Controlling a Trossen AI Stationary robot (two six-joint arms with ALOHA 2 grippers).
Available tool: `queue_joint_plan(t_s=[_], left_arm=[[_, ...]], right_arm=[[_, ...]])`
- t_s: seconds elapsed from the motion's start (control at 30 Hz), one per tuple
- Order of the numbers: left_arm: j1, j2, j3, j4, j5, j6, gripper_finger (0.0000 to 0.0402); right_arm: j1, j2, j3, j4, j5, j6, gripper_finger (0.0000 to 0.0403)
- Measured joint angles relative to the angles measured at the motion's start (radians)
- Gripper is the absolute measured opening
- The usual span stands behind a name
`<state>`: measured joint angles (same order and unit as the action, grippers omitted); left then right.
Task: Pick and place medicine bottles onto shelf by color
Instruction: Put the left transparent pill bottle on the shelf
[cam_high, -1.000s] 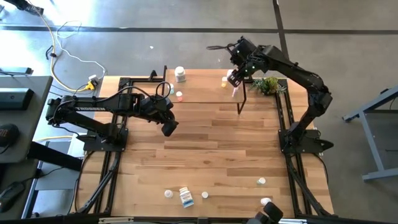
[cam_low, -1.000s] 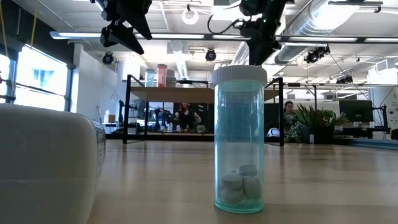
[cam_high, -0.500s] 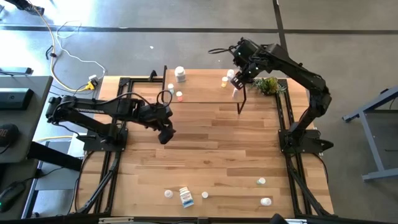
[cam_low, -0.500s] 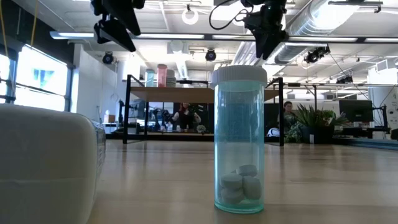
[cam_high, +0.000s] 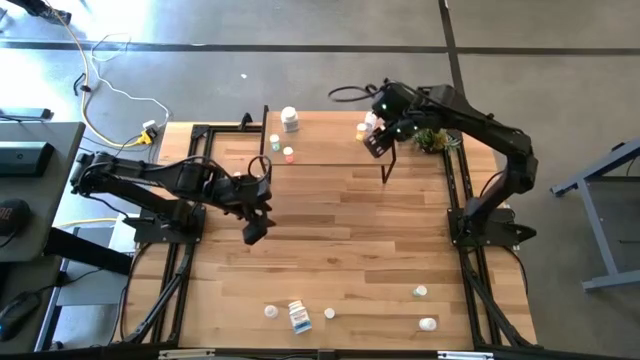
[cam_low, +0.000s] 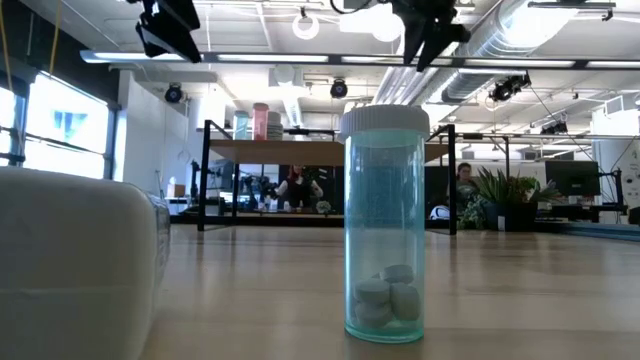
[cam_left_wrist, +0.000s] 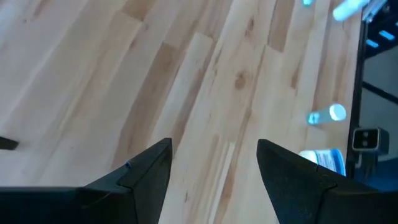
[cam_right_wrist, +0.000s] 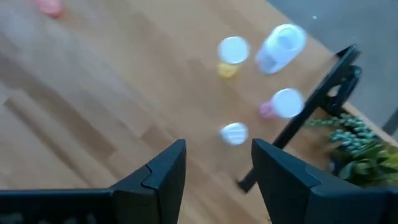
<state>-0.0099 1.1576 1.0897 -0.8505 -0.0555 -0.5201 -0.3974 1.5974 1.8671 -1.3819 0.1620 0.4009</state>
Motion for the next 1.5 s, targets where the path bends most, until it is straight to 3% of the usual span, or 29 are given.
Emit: queue_joint_plan(t_s=[0.17,0.33,0.73,1.07,1.3,1.5], left_arm=[[-0.040,-0.001,0.000,0.010,0.000,0.000,0.0227],[-0.087,-0.001,0.000,0.017,0.000,0.000,0.0227],[-0.201,-0.001,0.000,0.109,-0.009,0.034,0.0227],[-0.300,0.011,0.000,0.164,-0.012,0.028,0.0227],[-0.366,0.012,0.000,0.169,-0.008,-0.144,0.0227],[-0.420,0.012,0.000,0.166,-0.011,-0.304,0.0227]], right_arm=[[0.112,-0.011,0.000,-0.035,0.014,0.051,0.0174],[0.247,-0.011,-0.048,-0.052,0.134,0.137,0.0174],[0.510,-0.010,-0.258,-0.032,0.153,0.447,0.0174],[0.715,-0.009,-0.377,0.127,0.114,0.693,0.0174],[0.809,-0.009,-0.378,0.322,0.129,0.806,0.0174],[0.833,-0.009,-0.378,0.567,0.180,0.779,0.0174]])
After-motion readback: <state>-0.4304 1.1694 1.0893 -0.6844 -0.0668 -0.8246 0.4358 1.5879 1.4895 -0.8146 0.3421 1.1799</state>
